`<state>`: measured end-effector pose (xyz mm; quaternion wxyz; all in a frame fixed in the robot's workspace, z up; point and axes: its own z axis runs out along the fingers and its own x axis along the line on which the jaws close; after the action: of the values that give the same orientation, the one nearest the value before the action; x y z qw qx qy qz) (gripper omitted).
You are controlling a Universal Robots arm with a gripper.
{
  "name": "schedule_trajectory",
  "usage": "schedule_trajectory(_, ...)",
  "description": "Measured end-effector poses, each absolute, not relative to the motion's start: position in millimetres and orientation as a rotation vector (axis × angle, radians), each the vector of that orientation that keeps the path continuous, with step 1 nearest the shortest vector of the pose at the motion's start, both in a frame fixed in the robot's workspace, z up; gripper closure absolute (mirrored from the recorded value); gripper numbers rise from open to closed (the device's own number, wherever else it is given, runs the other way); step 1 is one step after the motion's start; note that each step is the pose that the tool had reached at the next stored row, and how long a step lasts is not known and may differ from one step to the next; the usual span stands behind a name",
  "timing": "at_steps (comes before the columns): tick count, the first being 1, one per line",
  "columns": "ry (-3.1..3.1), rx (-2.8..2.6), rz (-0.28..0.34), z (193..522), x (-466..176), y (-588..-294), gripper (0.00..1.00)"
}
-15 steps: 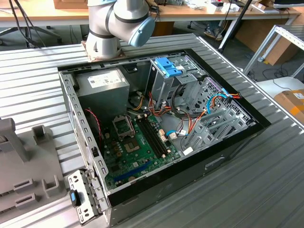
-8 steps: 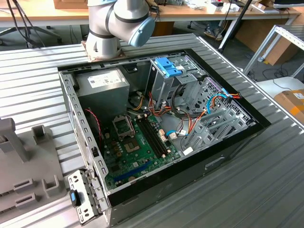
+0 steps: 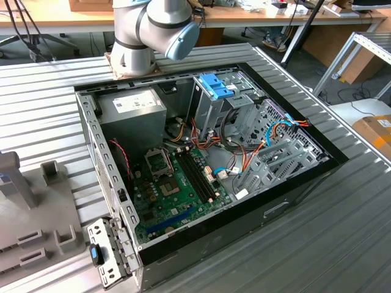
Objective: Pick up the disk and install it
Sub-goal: 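Pick up the disk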
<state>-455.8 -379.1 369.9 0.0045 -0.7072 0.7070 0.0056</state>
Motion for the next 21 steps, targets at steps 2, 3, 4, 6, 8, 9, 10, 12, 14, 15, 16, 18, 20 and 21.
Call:
schedule_trajectory(2, 2.215, -2.215, 0.017, 378, -456, -379, 0.64)
schedule_trajectory(3, 2.214, -2.215, 0.017, 384, -456, -379, 0.64)
schedule_trajectory(4, 2.214, -2.215, 0.016, 394, -456, -379, 0.64)
schedule_trajectory(6, 2.214, -2.214, 0.016, 410, -456, -379, 0.64)
schedule_trajectory(8, 2.214, -2.214, 0.015, 419, -456, -379, 0.64)
schedule_trajectory(9, 2.214, -2.214, 0.015, 426, -456, -379, 0.64)
schedule_trajectory(10, 2.214, -2.214, 0.015, 433, -456, -379, 0.64)
schedule_trajectory(12, 2.214, -2.214, 0.015, 441, -456, -379, 0.64)
schedule_trajectory(14, 2.213, -2.214, 0.015, 449, -456, -379, 0.64)
schedule_trajectory(15, 2.213, -2.214, 0.015, 454, -456, -379, 0.64)
schedule_trajectory(16, 2.213, -2.214, 0.014, 458, -456, -379, 0.64)
schedule_trajectory(18, 2.213, -2.214, 0.014, 463, -456, -379, 0.64)
schedule_trajectory(20, 2.213, -2.214, 0.014, 468, -456, -379, 0.64)
schedule_trajectory(21, 2.213, -2.214, 0.014, 476, -456, -379, 0.64)
